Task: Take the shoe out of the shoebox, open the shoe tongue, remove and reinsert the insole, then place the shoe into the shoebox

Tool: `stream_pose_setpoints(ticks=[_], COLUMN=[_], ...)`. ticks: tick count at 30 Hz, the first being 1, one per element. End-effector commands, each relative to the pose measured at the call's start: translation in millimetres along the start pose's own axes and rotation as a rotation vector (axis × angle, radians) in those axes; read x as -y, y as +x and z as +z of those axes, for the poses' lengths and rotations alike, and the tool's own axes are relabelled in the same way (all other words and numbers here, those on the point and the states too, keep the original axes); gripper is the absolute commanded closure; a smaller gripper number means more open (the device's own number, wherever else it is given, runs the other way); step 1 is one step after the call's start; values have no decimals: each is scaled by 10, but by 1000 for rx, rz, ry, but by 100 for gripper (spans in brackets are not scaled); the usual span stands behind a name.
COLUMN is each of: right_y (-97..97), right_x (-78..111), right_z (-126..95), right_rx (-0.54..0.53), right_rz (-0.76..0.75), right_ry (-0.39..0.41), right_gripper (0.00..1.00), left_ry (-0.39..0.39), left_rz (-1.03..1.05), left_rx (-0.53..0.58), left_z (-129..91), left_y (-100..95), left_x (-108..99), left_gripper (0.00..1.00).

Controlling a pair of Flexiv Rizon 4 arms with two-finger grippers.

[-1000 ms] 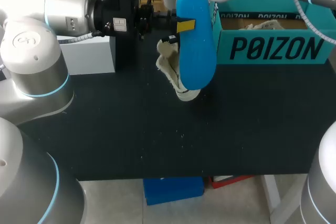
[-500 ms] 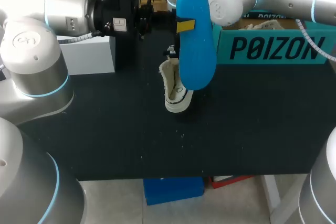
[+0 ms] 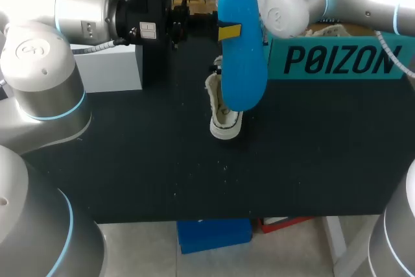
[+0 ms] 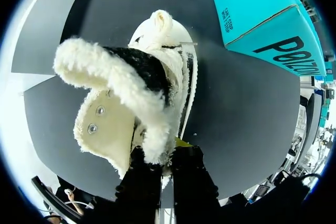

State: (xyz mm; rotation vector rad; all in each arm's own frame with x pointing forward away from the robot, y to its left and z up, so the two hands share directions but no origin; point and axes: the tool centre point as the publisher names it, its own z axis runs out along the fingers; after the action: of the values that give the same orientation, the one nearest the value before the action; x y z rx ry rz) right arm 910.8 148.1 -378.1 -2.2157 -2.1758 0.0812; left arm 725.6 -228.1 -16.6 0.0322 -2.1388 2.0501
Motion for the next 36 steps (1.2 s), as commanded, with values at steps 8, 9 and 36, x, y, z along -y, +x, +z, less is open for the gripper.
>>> stream_pose_setpoints(ticks=[8, 9, 36], right_y=[-46, -54, -231], right_x=[86, 92, 249], right_z=[50, 29, -851], right_rx=[-53, -63, -651], right_rz=[2, 5, -2], right_ry=[-22, -27, -71], right_gripper=[80, 26, 0], left_ry=[0, 0, 0], left_rz=[1, 1, 1], left_rx=[3, 3, 3], left_z=[7, 7, 7], left_y=[5, 5, 5], left_x=[-5, -5, -5], left_gripper=[100, 100, 100])
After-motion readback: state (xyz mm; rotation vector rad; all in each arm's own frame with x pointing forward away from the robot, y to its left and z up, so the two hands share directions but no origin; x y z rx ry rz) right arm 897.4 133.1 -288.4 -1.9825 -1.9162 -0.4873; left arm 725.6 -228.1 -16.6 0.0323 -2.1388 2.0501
